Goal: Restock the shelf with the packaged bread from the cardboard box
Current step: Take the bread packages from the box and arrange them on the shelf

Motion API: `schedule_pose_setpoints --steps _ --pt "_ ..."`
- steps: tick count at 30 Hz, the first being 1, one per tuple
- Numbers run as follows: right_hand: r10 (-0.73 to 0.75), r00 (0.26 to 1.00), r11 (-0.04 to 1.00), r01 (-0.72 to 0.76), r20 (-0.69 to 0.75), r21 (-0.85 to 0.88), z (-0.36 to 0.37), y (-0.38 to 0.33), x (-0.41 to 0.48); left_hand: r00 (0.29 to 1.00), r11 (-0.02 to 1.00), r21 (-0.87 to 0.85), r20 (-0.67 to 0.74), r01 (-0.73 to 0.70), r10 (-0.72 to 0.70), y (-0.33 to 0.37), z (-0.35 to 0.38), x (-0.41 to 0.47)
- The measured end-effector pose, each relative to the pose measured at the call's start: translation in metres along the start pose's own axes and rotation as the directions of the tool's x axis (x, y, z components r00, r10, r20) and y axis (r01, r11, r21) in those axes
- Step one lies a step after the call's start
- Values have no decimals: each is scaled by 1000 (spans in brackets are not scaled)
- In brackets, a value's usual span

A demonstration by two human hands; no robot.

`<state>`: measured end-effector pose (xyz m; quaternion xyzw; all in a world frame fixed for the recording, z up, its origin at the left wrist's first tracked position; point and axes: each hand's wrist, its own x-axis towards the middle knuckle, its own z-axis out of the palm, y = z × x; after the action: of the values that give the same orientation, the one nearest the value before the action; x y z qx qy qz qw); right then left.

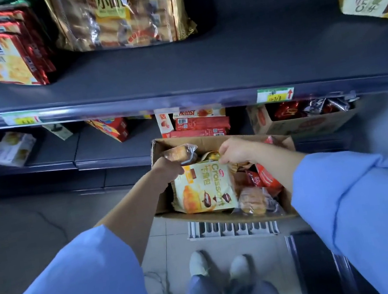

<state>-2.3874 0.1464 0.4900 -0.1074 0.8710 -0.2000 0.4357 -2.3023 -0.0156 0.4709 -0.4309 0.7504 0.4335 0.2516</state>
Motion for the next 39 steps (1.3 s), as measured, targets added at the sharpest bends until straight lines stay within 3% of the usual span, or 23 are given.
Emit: schedule_pose_setpoints --steps 5,10,14,21,27,31,36,39 --pt "165 986 984 -165 10 70 30 11 31 994 997 -36 90 67 -64 -24 11 26" --pt "347 935 872 -349 71 343 48 25 52 982 973 -211 178 95 -57 -32 25 47" --pt "363 925 800 -369 108 473 50 26 56 975 934 -326 208 149 -83 -29 23 53" --pt "322 945 851 -319 66 417 34 10 38 974 954 -261 206 149 -96 -23 4 44" --pt "211 974 916 -167 -84 365 -32 -20 -14 931 994 -79 351 -77 100 26 -19 -2" --pt "148 970 921 -65 -192 383 -81 -24 -49 925 958 18 265 -286 272 74 -28 -20" --pt "171 901 858 64 -399 510 -144 1 -90 856 855 90 143 -511 497 158 -20 -56" --pt "200 818 800 182 -540 571 -179 23 -113 800 797 78 106 -599 591 204 -7 -76"
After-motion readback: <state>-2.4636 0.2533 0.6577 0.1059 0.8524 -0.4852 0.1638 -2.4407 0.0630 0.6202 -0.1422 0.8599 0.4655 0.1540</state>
